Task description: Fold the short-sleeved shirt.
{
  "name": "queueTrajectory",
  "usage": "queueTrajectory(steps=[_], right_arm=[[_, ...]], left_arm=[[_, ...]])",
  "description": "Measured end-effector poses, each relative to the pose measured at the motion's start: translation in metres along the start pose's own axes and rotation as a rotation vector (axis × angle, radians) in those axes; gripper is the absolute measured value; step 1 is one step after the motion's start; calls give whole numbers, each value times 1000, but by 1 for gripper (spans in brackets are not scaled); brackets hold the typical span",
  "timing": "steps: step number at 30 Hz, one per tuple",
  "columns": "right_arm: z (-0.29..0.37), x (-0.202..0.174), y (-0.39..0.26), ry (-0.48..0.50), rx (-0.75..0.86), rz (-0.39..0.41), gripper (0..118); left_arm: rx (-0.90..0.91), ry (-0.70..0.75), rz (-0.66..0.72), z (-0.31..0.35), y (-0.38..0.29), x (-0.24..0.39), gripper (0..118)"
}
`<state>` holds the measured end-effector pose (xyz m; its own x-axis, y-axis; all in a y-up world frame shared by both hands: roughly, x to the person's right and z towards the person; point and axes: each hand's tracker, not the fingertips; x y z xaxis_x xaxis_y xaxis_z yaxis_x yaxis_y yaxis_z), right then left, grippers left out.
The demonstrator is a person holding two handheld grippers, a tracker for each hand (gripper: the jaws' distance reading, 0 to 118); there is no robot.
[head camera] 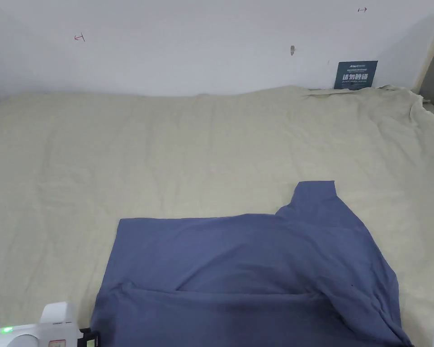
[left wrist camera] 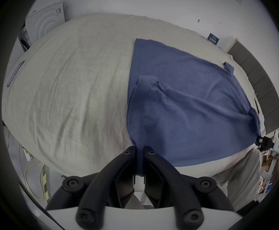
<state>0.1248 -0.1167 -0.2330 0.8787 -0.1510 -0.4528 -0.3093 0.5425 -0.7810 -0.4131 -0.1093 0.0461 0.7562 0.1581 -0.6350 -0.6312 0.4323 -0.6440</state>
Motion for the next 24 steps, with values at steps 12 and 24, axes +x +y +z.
queueTrajectory(steps=[12,24], right_arm=[[18,-7,22,-36,57,11,86],[106,-66,92,-6,465,104,96]], left_arm=[[31,23,49,18,4,24,113],[518,19,-58,110,50,72,118]])
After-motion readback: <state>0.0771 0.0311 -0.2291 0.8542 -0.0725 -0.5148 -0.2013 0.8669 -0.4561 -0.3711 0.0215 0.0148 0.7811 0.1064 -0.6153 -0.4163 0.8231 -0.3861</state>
